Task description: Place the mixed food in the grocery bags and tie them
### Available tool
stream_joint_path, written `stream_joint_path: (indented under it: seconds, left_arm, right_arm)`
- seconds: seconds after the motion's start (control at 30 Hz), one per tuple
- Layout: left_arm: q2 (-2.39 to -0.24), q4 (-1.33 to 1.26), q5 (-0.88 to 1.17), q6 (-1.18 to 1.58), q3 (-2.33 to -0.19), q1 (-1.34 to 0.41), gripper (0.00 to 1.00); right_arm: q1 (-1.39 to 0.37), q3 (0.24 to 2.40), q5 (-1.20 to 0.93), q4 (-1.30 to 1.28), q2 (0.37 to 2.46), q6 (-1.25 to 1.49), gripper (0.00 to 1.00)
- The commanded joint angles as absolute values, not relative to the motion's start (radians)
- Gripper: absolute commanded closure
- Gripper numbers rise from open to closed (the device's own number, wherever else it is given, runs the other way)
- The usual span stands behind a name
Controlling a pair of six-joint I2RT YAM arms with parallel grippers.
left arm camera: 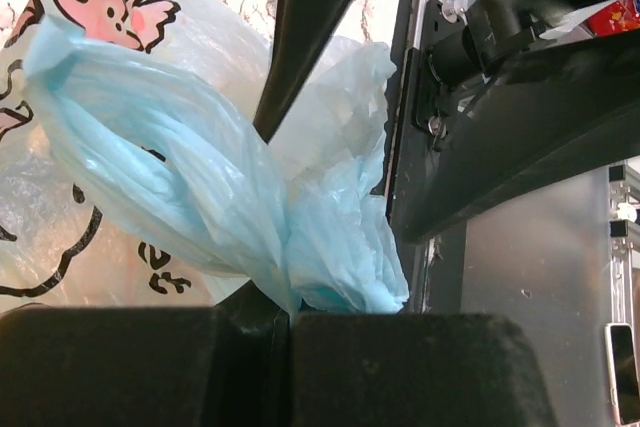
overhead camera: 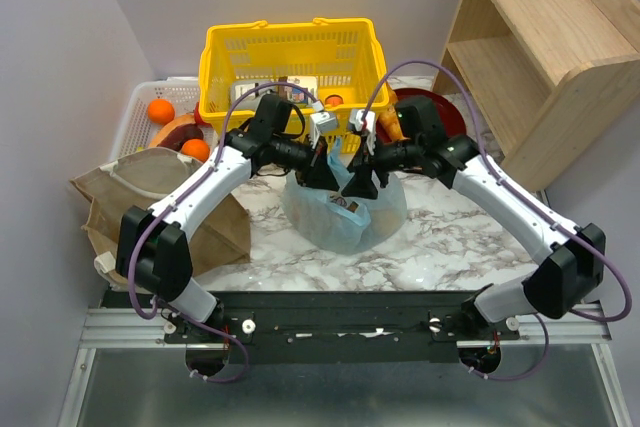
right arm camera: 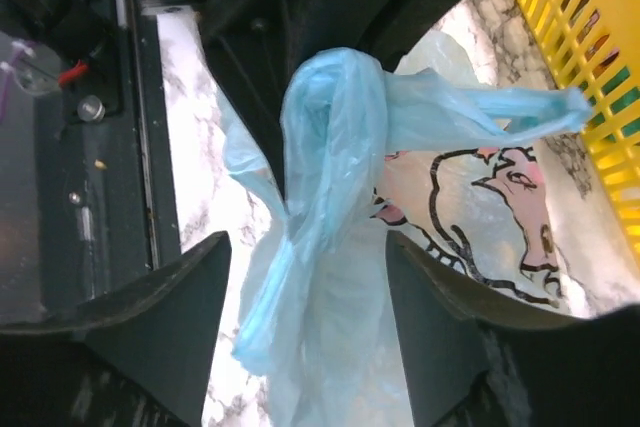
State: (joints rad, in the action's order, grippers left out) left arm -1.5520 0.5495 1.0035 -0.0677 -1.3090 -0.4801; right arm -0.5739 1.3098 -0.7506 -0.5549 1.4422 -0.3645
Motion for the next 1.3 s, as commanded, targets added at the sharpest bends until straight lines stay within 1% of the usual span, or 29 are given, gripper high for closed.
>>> stream_joint_path:
  seconds: [0.0,0.13,0.17,0.33,0.4,0.43,0.47,0.7,0.77,0.87,0.97,1.0,1.07,1.1,1.17,1.2,1.27]
  left_arm:
    - [-1.508,0.505,1.025,-0.078,-1.278,-0.486,1.0]
    - [-1.488,0.483,1.066,-0.084,-1.261,-0.492,1.0]
    - [-1.479,0.477,1.072,-0.087,-1.25,-0.494,1.0]
    - [-1.456,0.446,1.08,-0.091,-1.226,-0.514,1.0]
    - [-1.453,0.443,1.072,-0.092,-1.22,-0.518,1.0]
    - [-1.454,0.445,1.065,-0.092,-1.218,-0.522,1.0]
    - [-1.454,0.445,1.062,-0.095,-1.216,-0.526,1.0]
    - [-1.459,0.44,1.051,-0.097,-1.218,-0.541,1.0]
    - [-1.46,0.44,1.048,-0.097,-1.22,-0.545,1.0]
    - [-1.457,0.436,1.043,-0.095,-1.215,-0.548,1.0]
    - [-1.459,0.431,1.035,-0.094,-1.215,-0.549,1.0]
    - [-1.459,0.43,1.034,-0.092,-1.215,-0.549,1.0]
    - [-1.462,0.428,1.031,-0.092,-1.215,-0.549,1.0]
    - [-1.46,0.428,1.028,-0.091,-1.215,-0.549,1.0]
    - [-1.46,0.426,1.019,-0.089,-1.215,-0.549,1.0]
    - [-1.459,0.426,1.012,-0.087,-1.215,-0.551,1.0]
    - [-1.453,0.429,0.988,-0.083,-1.218,-0.551,0.8]
  right_arm:
    - [-0.513,1.31,-0.851,-0.477,1.345,-0.249,0.2]
    - [-0.443,1.264,-0.902,-0.324,1.292,-0.099,0.13]
    - [-0.433,1.259,-0.911,-0.264,1.298,-0.024,0.13]
    - [-0.416,1.272,-0.874,-0.16,1.364,0.21,0.13]
    - [-0.416,1.25,-0.89,-0.051,1.382,0.349,0.13]
    - [-0.416,1.205,-0.887,-0.01,1.384,0.404,0.13]
    - [-0.417,1.187,-0.89,0.082,1.382,0.47,0.13]
    - [-0.423,1.121,-0.858,0.146,1.39,0.534,0.13]
    - [-0.428,1.103,-0.865,0.199,1.4,0.57,0.13]
    - [-0.433,1.075,-0.876,0.245,1.42,0.603,0.17]
    - [-0.445,1.069,-0.881,0.259,1.428,0.614,0.26]
    - [-0.448,1.066,-0.885,0.265,1.43,0.617,0.34]
    - [-0.454,1.066,-0.887,0.27,1.433,0.623,0.44]
    - [-0.454,1.066,-0.885,0.273,1.433,0.626,0.59]
    - [-0.454,1.057,-0.882,0.288,1.434,0.638,0.77]
    - [-0.456,1.055,-0.882,0.293,1.434,0.641,0.88]
    - [-0.456,1.054,-0.876,0.291,1.436,0.644,0.96]
